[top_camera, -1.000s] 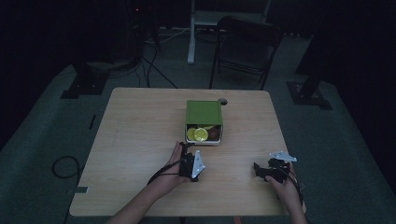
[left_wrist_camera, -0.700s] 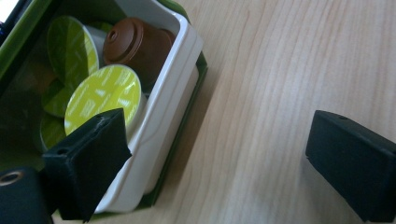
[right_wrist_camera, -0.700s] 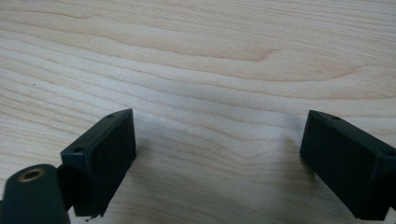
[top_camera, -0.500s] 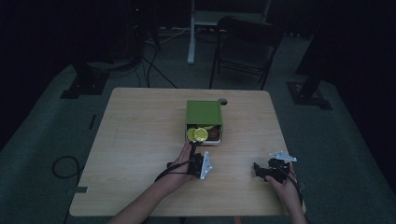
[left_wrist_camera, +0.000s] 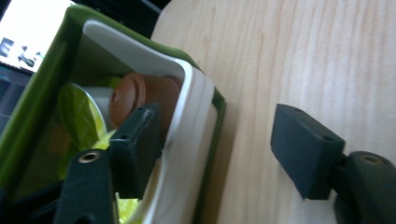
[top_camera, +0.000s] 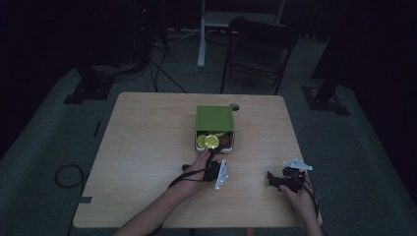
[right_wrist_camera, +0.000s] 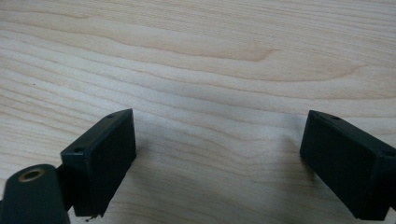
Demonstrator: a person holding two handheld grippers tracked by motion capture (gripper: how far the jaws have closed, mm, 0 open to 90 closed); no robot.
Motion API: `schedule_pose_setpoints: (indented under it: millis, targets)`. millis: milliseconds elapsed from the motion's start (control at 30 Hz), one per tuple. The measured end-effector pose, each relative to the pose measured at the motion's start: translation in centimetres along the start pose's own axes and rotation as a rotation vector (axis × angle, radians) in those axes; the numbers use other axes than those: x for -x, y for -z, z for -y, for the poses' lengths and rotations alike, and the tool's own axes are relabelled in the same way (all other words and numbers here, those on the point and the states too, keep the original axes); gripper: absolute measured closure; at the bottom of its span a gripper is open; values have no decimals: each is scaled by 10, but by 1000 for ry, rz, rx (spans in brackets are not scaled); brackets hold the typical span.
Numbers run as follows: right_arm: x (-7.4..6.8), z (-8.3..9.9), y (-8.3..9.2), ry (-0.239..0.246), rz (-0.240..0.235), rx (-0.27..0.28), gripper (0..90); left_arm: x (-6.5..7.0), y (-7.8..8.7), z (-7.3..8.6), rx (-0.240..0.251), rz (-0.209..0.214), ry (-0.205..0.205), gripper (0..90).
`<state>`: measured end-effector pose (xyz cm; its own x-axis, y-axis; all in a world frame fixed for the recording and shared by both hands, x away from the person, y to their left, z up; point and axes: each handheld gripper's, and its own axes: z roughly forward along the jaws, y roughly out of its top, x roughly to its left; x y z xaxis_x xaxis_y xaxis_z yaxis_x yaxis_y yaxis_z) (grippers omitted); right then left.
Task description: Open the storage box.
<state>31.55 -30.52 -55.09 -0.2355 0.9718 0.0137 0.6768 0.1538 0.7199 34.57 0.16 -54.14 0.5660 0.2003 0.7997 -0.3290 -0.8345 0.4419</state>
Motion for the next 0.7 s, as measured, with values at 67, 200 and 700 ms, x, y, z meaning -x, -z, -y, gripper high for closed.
schedule_pose_setpoints:
  millis: [67,200,700]
  targets:
    - [0,0,0,0,0,0,102,1,-3,0,-3,-20,-26,381]
    - [0,0,0,0,0,0,102,2,-7,-1,-27,-38,-37,442]
    - [0,0,0,0,0,0,102,7,-16,-1,-78,-163,-258,699]
